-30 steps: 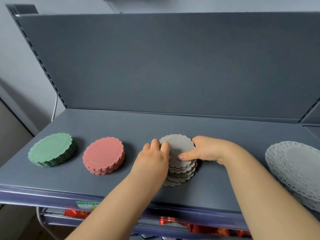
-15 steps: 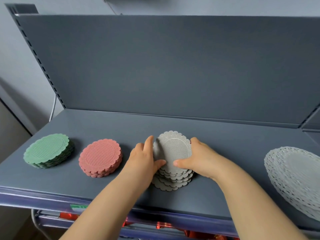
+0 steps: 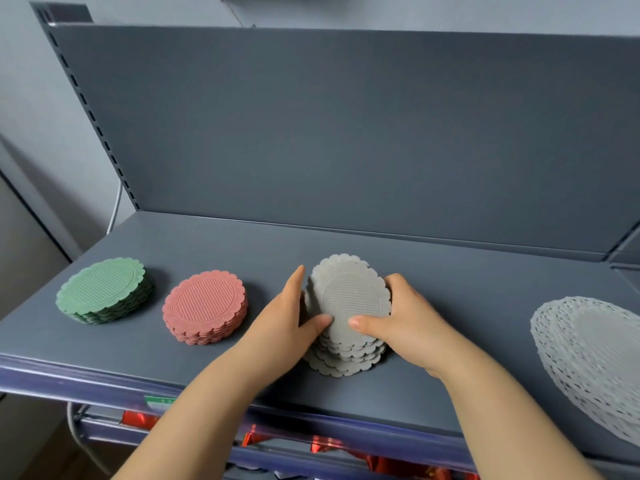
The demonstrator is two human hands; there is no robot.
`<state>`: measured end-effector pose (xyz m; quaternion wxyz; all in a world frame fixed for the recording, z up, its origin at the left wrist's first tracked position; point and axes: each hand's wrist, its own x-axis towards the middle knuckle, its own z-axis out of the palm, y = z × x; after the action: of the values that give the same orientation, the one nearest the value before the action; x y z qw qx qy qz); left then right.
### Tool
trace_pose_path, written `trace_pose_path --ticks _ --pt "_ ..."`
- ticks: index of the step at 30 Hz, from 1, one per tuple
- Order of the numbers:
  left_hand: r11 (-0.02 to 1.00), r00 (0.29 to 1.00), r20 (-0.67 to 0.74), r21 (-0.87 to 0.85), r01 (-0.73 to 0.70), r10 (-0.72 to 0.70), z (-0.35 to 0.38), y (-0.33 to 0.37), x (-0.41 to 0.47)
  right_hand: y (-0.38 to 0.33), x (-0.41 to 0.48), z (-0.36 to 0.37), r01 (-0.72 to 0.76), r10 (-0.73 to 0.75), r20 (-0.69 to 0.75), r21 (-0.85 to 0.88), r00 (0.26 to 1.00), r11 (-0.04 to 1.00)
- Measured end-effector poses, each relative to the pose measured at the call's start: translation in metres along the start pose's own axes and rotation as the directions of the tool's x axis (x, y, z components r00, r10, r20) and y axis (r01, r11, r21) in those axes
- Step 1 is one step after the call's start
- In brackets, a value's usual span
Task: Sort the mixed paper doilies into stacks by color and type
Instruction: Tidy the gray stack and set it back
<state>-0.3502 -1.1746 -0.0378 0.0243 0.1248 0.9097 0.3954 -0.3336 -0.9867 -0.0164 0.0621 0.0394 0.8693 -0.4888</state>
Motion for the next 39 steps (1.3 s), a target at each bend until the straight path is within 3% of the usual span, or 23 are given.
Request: trace_pose_path --ticks 4,10,14,18,22,25,28,30,32,35,39 --pt "0.970 0.997 -0.029 -0.233 -0.071 0.066 -0.004 0.006 -0.004 -0.004 -0.009 0.004 0.124 -0.129 -0.097 -0.059 0.987 0.991" --pt "1.000 0.995 -0.095 0.024 0.005 -0.003 0.003 0.005 -0.003 -0.002 0.003 0.002 -0.017 0.015 -0.022 -0.089 1.000 0.996" --pt "0.999 0.993 -0.117 0.039 0.036 -0.031 0.004 0.004 -0.001 0.002 0.011 0.003 -0.065 0.058 0.052 0.141 0.997 0.988" --pt "0.998 0.992 -0.119 0.037 0.050 -0.045 0.006 0.004 -0.002 0.004 0.018 0.002 -0.111 0.083 0.149 0.189 0.985 0.976" --pt "1.000 0.995 -0.100 -0.020 0.013 -0.015 0.003 0.002 -0.004 0.005 0.010 0.002 -0.019 0.002 0.092 0.180 0.996 0.984" --pt "0.976 0.997 -0.072 -0.214 -0.037 0.022 -0.002 0.007 -0.007 0.002 -0.001 0.004 0.128 -0.127 -0.015 0.156 0.992 0.979" --pt "0.879 0.979 -0.176 -0.447 -0.169 0.099 -0.008 0.016 -0.010 -0.009 -0.010 0.003 0.338 -0.303 -0.200 0.176 0.932 0.925" --pt "0.856 0.957 -0.245 -0.450 -0.255 0.157 -0.013 0.021 -0.012 -0.014 -0.013 0.001 0.433 -0.378 -0.282 0.168 0.882 0.885" --pt "0.883 0.959 -0.228 -0.398 -0.250 0.169 -0.015 0.022 -0.012 -0.015 -0.014 0.000 0.436 -0.401 -0.265 0.088 0.877 0.895" --pt "0.925 0.984 -0.155 -0.356 -0.134 0.082 -0.008 0.016 -0.013 -0.005 -0.012 0.008 0.350 -0.353 -0.144 -0.047 0.924 0.936" --pt "0.916 0.988 -0.142 -0.387 -0.108 0.057 -0.001 0.016 -0.014 0.001 -0.009 0.018 0.342 -0.359 -0.174 -0.118 0.917 0.932"
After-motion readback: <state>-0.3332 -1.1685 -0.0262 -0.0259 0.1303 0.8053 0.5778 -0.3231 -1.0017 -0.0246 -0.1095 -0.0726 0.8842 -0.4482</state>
